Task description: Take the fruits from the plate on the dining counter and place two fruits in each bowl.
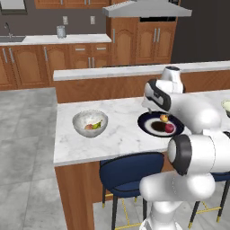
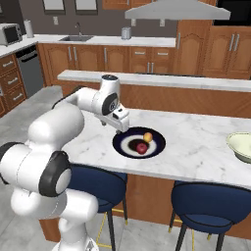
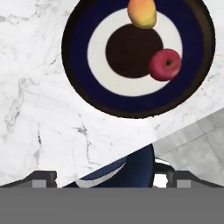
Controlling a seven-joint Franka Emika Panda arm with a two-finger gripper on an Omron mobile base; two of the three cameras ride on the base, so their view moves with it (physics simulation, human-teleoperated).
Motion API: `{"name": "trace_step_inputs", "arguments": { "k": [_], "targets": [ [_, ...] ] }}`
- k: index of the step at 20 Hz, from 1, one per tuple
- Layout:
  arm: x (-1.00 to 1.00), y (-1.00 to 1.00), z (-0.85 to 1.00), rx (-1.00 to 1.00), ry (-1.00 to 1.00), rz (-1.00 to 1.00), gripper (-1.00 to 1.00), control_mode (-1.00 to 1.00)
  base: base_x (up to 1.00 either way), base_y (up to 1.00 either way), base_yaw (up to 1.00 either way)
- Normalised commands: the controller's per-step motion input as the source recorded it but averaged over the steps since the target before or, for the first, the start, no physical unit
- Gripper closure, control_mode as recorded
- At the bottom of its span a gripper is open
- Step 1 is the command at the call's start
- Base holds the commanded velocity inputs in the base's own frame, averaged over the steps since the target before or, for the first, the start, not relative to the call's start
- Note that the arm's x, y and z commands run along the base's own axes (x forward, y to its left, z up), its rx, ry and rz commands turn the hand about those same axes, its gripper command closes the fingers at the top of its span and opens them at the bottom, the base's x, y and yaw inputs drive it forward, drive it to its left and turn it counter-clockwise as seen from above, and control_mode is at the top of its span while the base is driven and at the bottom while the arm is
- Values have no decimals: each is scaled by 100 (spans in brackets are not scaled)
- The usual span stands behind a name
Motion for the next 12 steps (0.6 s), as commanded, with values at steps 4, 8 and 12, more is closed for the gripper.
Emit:
{"name": "trace_step_inputs", "arguments": {
  "k": [4, 8, 12],
  "targets": [
    [0, -100, 0, 0, 0, 3, -100, -100, 0, 0, 0],
    [-1, -98, -25, 0, 3, 3, -100, -100, 0, 0, 0],
    [-2, -66, -69, -6, 0, 0, -100, -100, 0, 0, 0]
  ]
}}
